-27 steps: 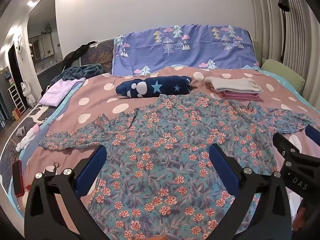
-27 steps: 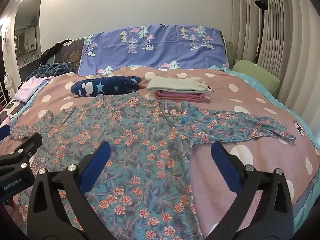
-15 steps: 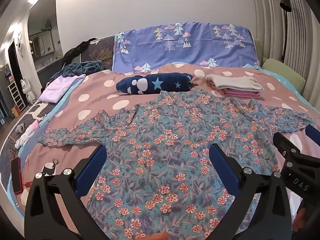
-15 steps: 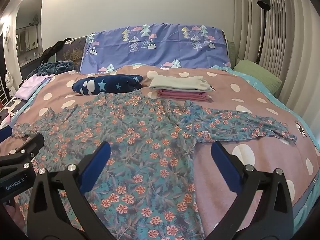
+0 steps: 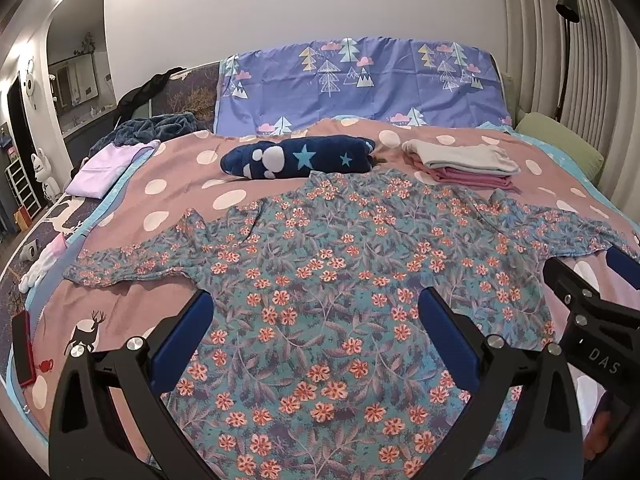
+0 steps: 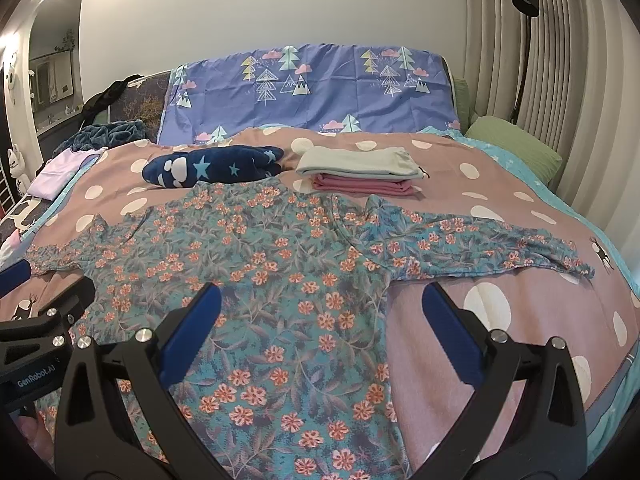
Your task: Fold small clothes
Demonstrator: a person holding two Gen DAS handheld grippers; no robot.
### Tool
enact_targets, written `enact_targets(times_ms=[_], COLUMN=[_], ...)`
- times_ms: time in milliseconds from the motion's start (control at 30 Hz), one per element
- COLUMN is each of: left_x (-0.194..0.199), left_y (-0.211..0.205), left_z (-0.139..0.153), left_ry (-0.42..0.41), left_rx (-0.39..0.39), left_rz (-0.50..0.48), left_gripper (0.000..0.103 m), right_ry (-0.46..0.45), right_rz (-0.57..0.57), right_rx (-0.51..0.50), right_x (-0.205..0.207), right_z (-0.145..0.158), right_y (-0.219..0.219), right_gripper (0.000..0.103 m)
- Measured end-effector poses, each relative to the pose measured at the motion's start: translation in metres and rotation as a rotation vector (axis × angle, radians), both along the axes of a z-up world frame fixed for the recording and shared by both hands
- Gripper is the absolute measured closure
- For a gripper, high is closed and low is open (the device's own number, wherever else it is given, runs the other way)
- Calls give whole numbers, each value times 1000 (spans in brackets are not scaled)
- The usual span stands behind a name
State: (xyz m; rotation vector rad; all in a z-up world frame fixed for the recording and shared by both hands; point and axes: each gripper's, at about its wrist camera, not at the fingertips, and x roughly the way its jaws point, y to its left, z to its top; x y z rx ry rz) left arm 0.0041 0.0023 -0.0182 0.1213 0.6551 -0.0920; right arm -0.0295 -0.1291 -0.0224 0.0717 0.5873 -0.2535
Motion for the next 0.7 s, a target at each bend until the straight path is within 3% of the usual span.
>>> enact_targets(times_ms=[700], left_x=[2], left_y=[-1], left_z=[-7], left_ry=[5], left_rx=[1], left_rz=[-9], left_gripper=[1], right_ry=[-12], right_rz=[-10], right_rx=[0], right_x=[0], right_z=[-2], right_y=[0], right_gripper=[2])
